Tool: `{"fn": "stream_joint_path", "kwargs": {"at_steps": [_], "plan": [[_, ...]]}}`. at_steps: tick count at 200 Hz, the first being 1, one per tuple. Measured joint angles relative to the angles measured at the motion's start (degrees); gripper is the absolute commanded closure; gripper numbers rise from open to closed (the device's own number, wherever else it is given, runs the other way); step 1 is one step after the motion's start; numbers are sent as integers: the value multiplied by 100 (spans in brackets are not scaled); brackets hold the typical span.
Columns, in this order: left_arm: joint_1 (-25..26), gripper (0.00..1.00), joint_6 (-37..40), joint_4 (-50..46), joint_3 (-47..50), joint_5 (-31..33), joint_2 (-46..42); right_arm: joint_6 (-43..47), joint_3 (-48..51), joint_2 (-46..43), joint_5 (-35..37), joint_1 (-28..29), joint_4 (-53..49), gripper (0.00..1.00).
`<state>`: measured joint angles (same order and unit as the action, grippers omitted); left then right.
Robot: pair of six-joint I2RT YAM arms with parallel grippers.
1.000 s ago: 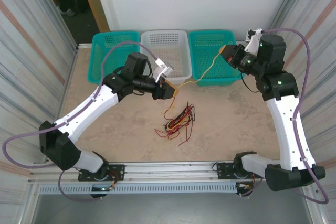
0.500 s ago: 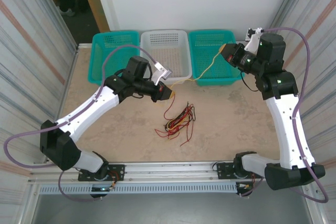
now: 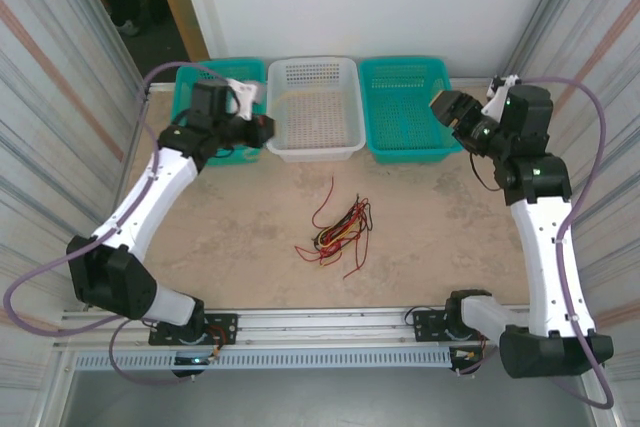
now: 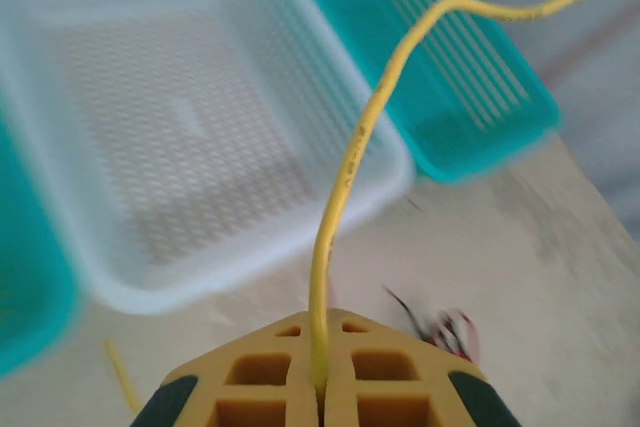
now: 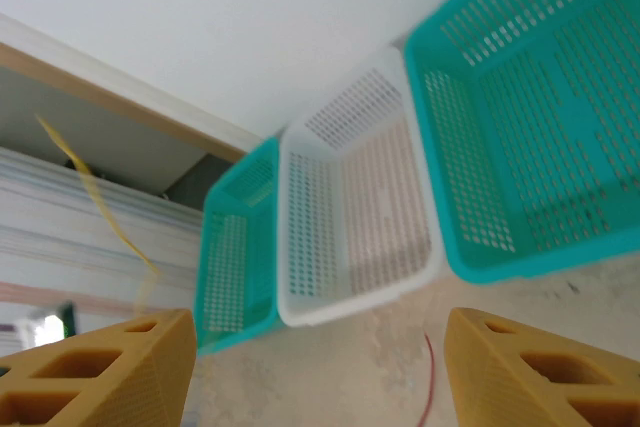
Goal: Untangle the cables
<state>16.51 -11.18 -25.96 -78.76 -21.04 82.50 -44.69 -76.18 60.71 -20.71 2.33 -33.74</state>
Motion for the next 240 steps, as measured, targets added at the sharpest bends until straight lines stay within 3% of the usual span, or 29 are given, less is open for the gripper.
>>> {"fn": "stream_joint_path", "kwargs": {"at_steps": [56,86,121,142,167,196,240], "plan": [[-1043,100,-199,352,-1185,778,1355,-160,1220,-555,81,570,-181,39],[-1349,100,-216,330,-1327,1021,1969,-164,1488,-817,212,905,-289,40],[-1617,100,-361,352,-1239,1137,2083,-203,1720,-977,339,962,-345,40],[-1685,67,-376,358,-1239,1224,2083,-256,1749,-975,400,975,-413,41],[-1683,45,-409,361,-1239,1305,2107,-275,1749,-975,448,997,-426,41],[-1679,35,-455,363,-1239,1493,2118,-280,1749,-975,496,1005,-472,41],[-1449,32,-417,420,-964,2041,1764,-282,1749,-970,581,1034,-564,41]]}}
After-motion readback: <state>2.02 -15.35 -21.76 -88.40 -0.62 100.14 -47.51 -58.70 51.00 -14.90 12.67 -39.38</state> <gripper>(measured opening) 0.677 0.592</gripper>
